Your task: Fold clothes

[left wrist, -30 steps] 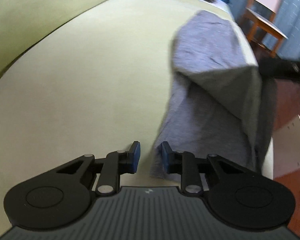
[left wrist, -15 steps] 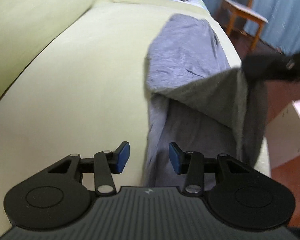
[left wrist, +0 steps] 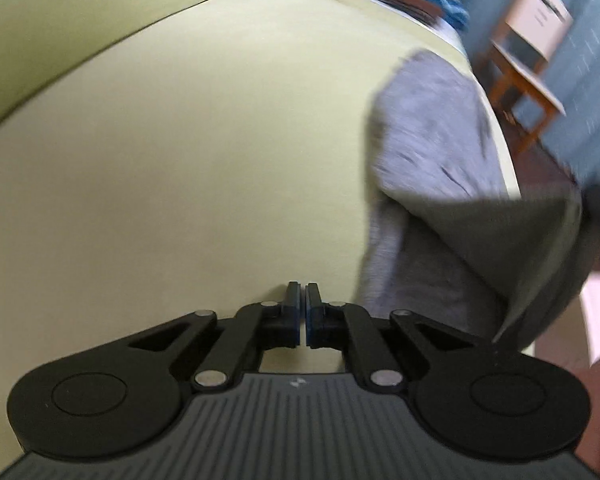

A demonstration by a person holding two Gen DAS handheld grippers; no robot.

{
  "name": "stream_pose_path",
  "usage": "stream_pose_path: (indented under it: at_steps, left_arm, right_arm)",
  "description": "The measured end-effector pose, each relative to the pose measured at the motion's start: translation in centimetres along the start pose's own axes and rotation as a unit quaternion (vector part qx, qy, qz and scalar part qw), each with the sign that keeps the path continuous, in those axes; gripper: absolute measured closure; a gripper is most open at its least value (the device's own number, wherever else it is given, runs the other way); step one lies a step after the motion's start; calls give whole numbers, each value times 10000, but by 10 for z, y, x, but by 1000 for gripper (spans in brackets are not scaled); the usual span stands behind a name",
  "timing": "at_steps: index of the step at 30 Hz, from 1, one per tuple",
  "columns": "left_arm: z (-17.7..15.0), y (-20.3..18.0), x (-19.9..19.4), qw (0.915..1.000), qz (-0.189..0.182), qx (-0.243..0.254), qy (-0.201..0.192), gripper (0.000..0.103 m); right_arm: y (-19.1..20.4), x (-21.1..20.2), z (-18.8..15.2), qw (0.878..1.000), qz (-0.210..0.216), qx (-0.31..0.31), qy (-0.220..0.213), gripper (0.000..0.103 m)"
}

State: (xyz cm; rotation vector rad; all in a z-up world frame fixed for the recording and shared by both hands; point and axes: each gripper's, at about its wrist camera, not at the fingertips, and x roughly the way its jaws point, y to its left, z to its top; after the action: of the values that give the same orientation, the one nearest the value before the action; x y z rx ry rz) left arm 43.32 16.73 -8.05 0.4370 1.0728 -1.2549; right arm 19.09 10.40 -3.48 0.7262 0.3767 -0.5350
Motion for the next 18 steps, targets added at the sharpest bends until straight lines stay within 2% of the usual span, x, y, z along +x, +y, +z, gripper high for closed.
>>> stream_pose_path:
  at_steps: [3,5,6,9,11,14,18]
  left_arm:
    - [2,-10,-6,9986,120,507,-1,98]
    - [1,-19,-10,9953,-373,880,122,90]
    - [-1,-25,-10,9922,-491,1124,207,89]
    - [-13,-41,-3,9818,-320,1814,457,89]
    - [-18,-42,-1,9798,-285,1905,529,90]
    - [-22,-45,-2,9817,-412,1752,616,90]
    - [-35,-78,4,9744,-335,2155,541,90]
  right_arm:
    - [3,7,-1,9999,83,-67,119,95]
    - [6,9,-2,9998,137,-61,157,95]
    - [7,9,-2,9997,154,-41,169,94]
    - [7,9,-3,9996,160,-27,244,94]
    - [6,9,-3,9995,151,-37,291,94]
    - [6,9,-4,9992,139,-66,358,94]
    - [5,9,-6,9989,113,-102,435,94]
